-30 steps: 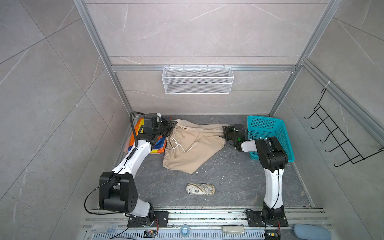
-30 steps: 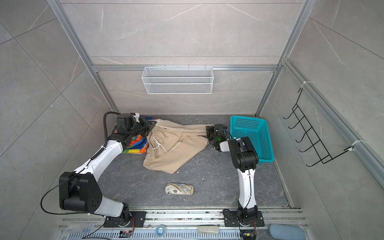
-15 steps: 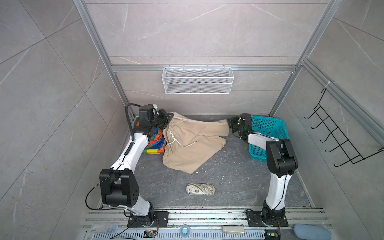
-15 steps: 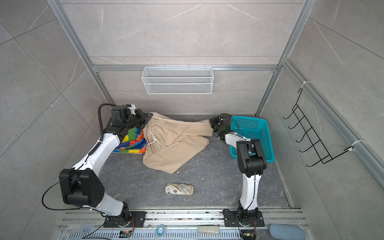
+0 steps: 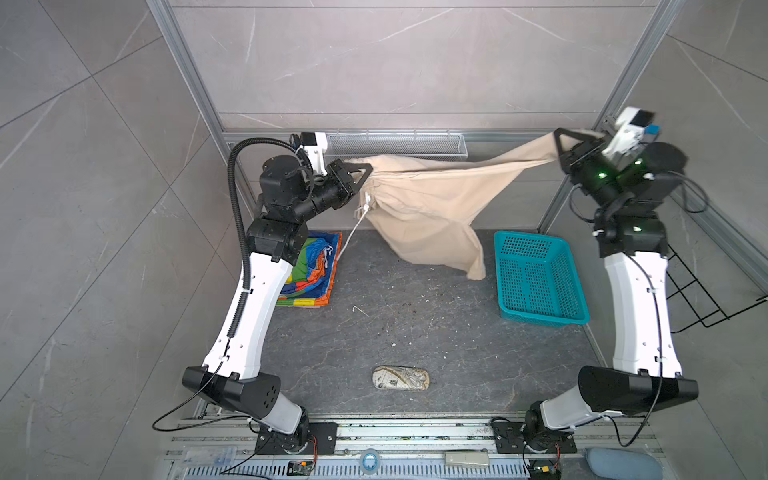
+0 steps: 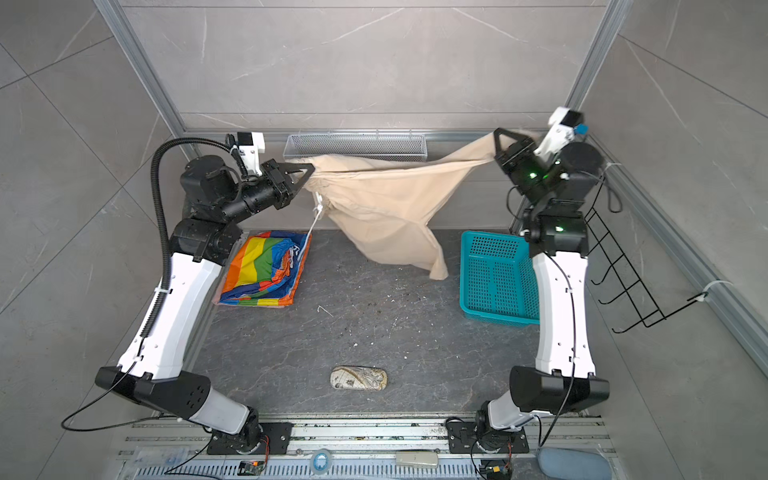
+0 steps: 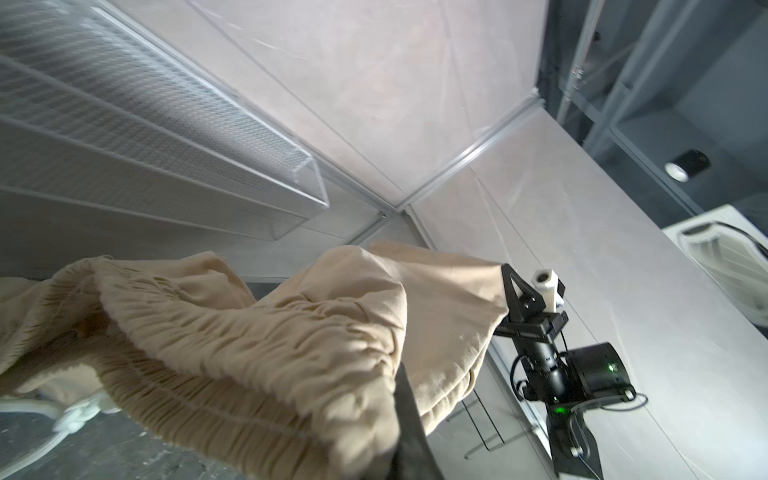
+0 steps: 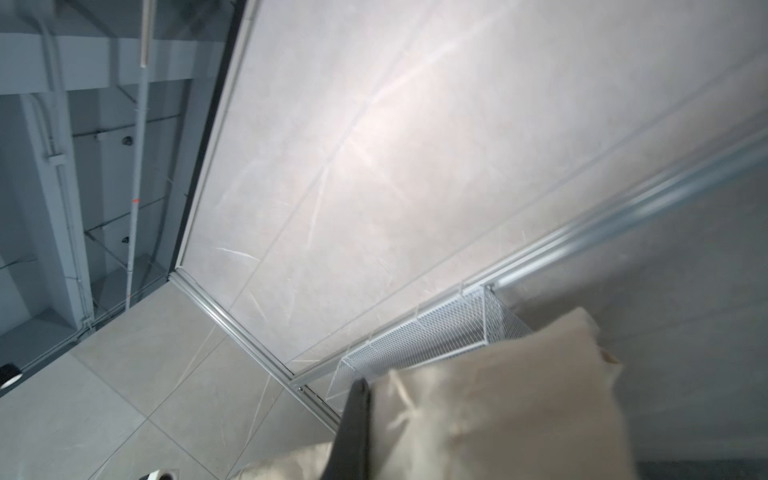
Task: Fold and stack the shorts
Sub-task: 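Lift the beige shorts high with both grippers, stretching them between the grippers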
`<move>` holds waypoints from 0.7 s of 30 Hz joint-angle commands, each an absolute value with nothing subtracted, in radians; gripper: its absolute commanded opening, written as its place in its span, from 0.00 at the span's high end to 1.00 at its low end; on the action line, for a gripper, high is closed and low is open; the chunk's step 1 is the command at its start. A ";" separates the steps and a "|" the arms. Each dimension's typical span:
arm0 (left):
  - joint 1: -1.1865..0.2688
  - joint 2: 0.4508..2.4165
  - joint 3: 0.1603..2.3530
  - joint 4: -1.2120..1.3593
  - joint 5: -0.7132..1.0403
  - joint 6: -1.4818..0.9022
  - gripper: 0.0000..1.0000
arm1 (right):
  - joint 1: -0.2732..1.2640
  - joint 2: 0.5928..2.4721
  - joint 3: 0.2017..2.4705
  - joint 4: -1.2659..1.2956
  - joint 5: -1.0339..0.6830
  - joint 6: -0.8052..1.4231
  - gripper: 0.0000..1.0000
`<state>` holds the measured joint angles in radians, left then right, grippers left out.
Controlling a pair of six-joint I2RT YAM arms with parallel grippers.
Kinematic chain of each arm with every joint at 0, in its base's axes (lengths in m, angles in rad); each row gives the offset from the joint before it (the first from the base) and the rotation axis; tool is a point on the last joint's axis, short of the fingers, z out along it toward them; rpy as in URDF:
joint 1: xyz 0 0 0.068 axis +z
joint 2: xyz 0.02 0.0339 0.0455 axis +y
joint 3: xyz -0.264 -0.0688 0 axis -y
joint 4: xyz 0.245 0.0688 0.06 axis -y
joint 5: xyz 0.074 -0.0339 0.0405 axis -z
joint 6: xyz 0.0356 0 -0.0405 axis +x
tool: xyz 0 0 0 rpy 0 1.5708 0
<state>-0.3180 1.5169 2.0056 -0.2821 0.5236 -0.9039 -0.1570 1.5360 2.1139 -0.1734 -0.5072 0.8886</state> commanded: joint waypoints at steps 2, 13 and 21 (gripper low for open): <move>-0.355 1.446 2.083 -0.275 0.485 -0.892 1.00 | -0.248 1.592 2.250 -0.246 -0.648 0.937 1.00; -0.187 1.484 1.861 -0.222 0.520 -1.032 1.00 | -0.262 2.114 2.848 -0.501 -0.667 0.927 1.00; -0.062 1.526 1.542 -0.146 0.552 -1.025 1.00 | -0.030 2.313 2.742 -0.624 -0.579 0.674 1.00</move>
<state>-0.1364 1.5494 1.5738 -0.1951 0.6025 -1.0290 -0.0601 2.2795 2.7583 -0.5804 -0.6945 0.7891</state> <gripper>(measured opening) 0.051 0.045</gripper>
